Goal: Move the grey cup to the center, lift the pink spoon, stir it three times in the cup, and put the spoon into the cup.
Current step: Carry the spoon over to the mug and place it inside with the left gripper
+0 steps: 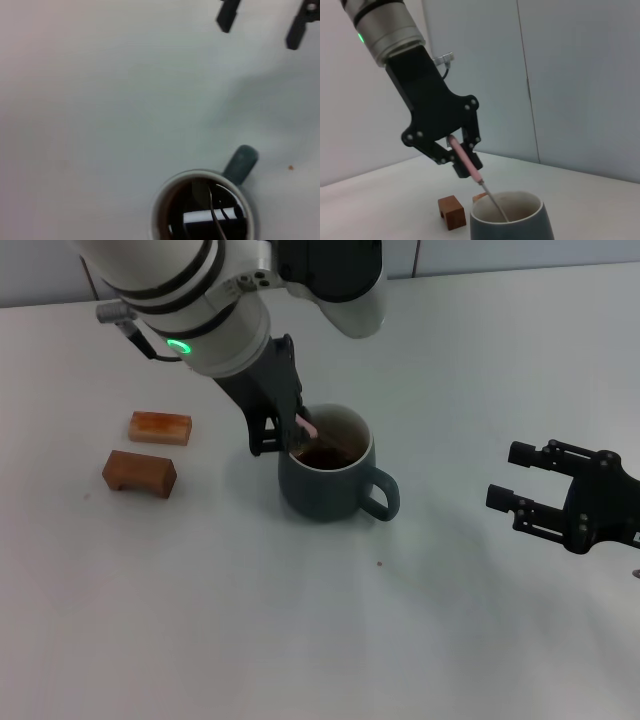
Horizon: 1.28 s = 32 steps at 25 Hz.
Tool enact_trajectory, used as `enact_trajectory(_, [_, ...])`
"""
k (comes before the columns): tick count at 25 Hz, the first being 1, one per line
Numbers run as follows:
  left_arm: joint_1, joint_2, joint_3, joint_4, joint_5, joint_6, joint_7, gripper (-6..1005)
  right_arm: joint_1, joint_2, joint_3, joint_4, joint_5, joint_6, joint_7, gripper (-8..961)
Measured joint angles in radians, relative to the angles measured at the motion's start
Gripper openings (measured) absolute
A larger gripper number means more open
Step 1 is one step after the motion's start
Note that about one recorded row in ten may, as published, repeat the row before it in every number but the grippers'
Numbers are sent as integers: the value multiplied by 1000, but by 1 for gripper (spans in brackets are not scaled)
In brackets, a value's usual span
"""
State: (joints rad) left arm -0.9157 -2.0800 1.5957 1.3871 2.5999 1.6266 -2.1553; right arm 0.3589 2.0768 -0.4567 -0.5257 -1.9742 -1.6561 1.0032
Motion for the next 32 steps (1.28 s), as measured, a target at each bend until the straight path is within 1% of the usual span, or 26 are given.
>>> enact_trajectory(8, [3,0,-10,-17,69,-21,-10,131,0,0,1,4,0,-4,0,660])
enact_trajectory(14, [9,2,-35,-10,68,48,-11,131,0,0,1,6,0,-4,0,660])
enact_trajectory(18, [20,3,-36,0,33,60,-11,132,0,1,1,6,0,-4,0,660])
enact_trajectory(21, [30,2,-36,4,5,34,-13,132,0,2,1,6,0,-4,0,659])
enact_trajectory(27, [49,1,-14,-5,-3,-28,-28,131,-2,2,1,6,0,-4,0,659])
enact_trajectory(32, [58,1,-6,-24,-12,-56,-36,131,-4,2,1,6,0,-5,0,659])
